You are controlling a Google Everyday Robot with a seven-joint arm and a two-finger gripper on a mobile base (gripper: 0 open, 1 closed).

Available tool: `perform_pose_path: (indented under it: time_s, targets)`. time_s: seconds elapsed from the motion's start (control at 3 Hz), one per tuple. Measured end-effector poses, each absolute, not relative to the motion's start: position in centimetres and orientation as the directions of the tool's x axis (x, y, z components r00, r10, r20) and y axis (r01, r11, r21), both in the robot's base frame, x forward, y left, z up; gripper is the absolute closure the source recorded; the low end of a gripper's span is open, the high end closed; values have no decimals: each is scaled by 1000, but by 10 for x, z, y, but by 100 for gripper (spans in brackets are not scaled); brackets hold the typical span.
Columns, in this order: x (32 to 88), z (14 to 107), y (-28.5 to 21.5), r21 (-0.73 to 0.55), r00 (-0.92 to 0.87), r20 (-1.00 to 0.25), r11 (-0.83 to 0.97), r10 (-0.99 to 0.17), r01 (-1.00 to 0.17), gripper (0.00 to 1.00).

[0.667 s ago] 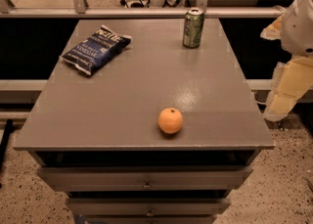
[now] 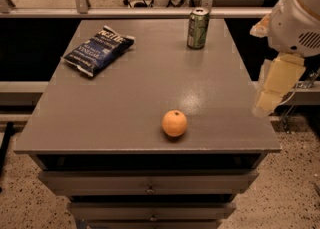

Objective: Move blue chip bag near orange

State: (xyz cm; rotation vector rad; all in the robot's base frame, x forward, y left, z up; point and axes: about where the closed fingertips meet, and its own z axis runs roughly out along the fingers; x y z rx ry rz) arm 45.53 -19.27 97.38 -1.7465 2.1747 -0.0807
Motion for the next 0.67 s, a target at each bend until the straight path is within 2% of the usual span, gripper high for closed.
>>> perform_pose_path:
  time_s: [0.33,0.67]
  targets:
    - [495,965,-132,-271,-89,-306,176,-948,-946,0]
    - [550,968,-36,-308,32,-429,113,-903,-945,0]
